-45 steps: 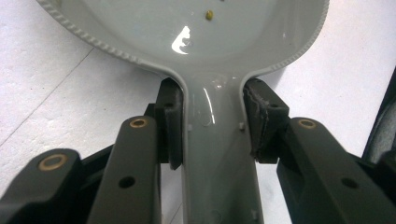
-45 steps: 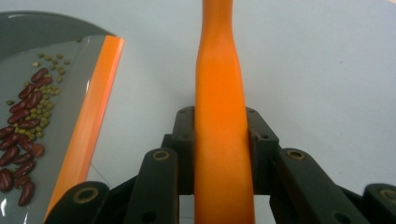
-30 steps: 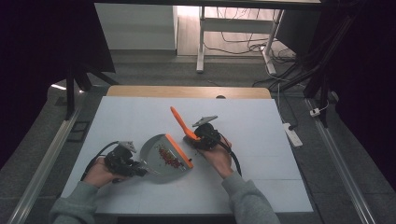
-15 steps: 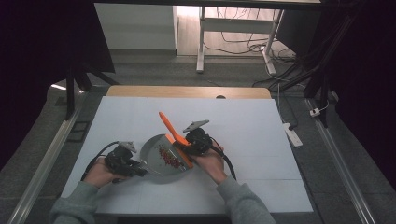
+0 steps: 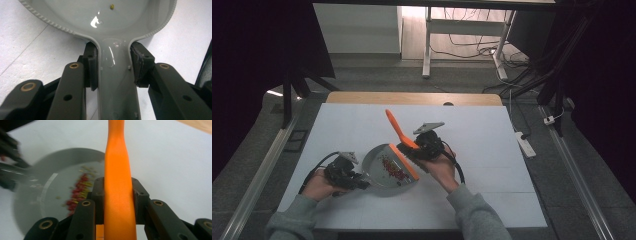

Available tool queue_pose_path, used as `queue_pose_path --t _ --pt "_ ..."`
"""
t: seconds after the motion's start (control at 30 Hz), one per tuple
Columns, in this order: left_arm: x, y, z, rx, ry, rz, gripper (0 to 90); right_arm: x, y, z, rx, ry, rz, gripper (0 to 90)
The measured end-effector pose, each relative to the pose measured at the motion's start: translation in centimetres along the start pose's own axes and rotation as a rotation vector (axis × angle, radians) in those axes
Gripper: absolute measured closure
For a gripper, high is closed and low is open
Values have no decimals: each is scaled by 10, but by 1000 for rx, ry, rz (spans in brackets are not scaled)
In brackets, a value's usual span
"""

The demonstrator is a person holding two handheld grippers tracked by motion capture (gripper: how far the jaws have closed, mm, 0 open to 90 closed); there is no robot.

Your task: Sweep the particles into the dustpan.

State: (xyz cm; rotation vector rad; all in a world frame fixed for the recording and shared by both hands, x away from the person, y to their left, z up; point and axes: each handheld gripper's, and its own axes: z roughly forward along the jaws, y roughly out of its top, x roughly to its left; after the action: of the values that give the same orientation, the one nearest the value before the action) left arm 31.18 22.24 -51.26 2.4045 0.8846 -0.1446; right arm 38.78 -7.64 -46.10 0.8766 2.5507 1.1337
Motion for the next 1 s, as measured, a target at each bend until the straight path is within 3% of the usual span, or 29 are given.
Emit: queue_pose_path --t 0.17,0.43,0.77,1.0 --pt "-1 0 0 0 2 0 620 -20 -8 -3 30 -53 16 705" --pt "-2 0 1 1 9 6 619 -37 -26 -15 40 -78 52 705" --pt "-5 -3 3 -34 28 7 620 -47 -40 -35 13 -85 62 705" --pt "-13 -10 5 -78 72 11 619 -47 -50 -46 -11 -84 53 705"
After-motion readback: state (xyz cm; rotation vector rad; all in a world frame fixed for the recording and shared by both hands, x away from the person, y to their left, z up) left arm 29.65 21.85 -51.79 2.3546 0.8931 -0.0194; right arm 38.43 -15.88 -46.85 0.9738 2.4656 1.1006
